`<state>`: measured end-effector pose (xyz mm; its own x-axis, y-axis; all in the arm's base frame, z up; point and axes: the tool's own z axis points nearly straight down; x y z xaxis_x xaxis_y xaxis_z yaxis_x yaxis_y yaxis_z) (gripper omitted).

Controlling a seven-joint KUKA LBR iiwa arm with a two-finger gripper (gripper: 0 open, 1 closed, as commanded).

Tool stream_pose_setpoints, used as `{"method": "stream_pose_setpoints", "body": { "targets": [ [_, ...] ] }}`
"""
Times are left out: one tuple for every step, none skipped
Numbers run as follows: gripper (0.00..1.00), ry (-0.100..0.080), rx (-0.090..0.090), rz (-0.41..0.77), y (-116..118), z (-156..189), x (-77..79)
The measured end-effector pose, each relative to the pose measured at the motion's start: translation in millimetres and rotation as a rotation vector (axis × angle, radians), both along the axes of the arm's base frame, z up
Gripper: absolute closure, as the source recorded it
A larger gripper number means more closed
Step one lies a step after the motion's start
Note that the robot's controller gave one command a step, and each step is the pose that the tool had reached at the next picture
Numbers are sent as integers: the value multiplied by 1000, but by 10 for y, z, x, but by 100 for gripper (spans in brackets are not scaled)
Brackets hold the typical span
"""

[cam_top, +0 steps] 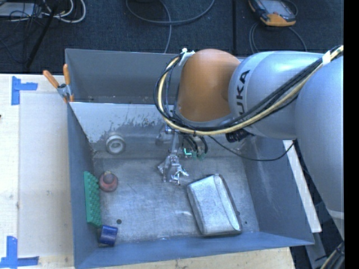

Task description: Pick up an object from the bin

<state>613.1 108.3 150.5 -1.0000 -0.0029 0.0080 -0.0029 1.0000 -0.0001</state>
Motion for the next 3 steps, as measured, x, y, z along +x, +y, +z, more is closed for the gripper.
{"method": "stream_pose_setpoints", "body": {
  "targets": [
    [0,-11,3,-127,-468,-805,-85],
    [100,-19,3,-127,-465,-756,-57],
    [100,-17,1,155,-354,914,-228]
  ]
}}
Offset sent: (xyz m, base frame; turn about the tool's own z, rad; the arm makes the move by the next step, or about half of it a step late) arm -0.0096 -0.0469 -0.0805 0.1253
